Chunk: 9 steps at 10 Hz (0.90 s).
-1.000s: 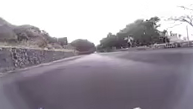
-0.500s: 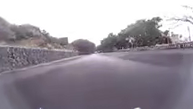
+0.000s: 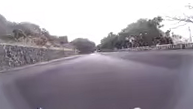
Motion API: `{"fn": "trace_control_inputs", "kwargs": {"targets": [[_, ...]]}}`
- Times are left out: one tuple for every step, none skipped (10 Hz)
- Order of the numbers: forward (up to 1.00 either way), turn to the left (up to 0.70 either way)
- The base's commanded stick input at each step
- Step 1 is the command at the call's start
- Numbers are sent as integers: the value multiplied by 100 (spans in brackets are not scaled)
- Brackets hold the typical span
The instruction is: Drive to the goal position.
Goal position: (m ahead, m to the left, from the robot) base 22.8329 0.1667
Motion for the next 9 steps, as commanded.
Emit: {"fn": "trace_control_inputs", "kwargs": {"targets": [[70,0],[70,0],[70,0],[70,0],[70,0],[70,0],[70,0],[70,0],[70,0]]}}
